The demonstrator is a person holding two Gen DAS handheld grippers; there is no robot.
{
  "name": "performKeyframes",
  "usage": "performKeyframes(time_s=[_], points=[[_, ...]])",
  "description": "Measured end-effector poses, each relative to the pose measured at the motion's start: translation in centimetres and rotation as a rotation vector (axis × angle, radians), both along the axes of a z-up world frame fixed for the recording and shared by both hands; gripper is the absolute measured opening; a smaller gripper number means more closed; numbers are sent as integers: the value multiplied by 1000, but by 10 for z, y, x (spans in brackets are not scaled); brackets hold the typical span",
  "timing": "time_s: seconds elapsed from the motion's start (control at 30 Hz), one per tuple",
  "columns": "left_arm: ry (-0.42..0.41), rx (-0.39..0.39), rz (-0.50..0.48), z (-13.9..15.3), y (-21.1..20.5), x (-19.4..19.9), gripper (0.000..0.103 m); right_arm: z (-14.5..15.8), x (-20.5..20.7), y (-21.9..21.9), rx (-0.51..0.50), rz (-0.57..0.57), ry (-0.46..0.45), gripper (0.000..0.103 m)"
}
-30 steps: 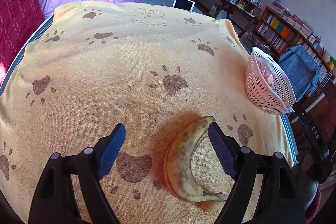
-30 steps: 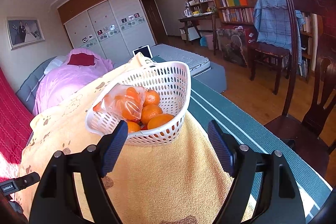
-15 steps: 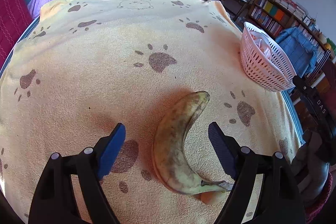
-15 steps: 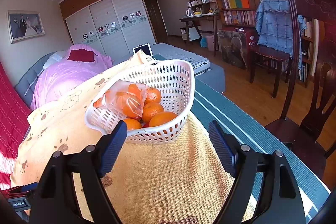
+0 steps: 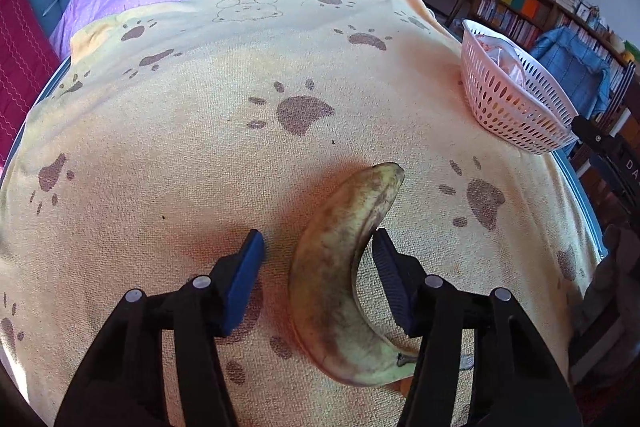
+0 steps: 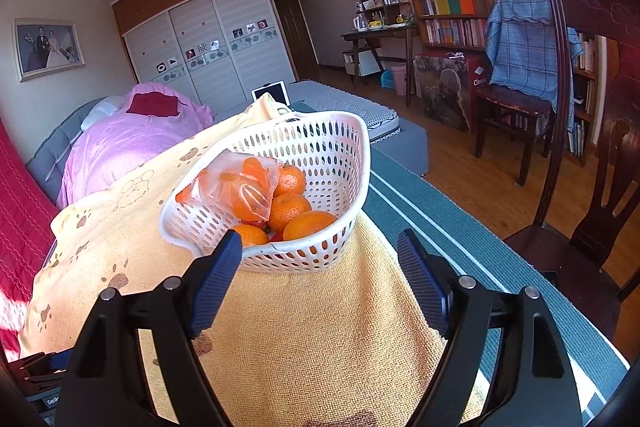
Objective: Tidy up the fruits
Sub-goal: 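Grasp the small brown kiwi with the right tool while the left tool hovers over the banana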
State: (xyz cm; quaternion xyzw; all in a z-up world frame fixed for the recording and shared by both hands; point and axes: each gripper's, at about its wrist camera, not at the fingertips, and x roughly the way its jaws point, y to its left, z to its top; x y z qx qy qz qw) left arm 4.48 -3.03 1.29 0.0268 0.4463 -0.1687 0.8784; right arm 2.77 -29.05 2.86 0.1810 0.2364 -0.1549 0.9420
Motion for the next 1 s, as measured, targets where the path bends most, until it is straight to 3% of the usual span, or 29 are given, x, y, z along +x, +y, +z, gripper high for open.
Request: performKeyframes(time_s=[0.1, 0.47, 0.6, 0.8, 1.0], points=[[-2, -14, -23, 1, 0, -2, 39, 0, 0, 1, -8, 0, 1, 81], [-40, -118, -6, 16, 22, -5, 28, 14, -12, 17, -72, 30, -26, 81], [-59, -126, 12, 18, 27, -6, 28, 25, -30, 39, -36, 180, -16, 81], [-61, -150, 32, 18, 34, -5, 28, 8, -53, 100, -13, 489, 112, 81], [-60, -185, 62, 20, 44, -5, 28, -4, -56, 146, -32, 664, 196, 74]])
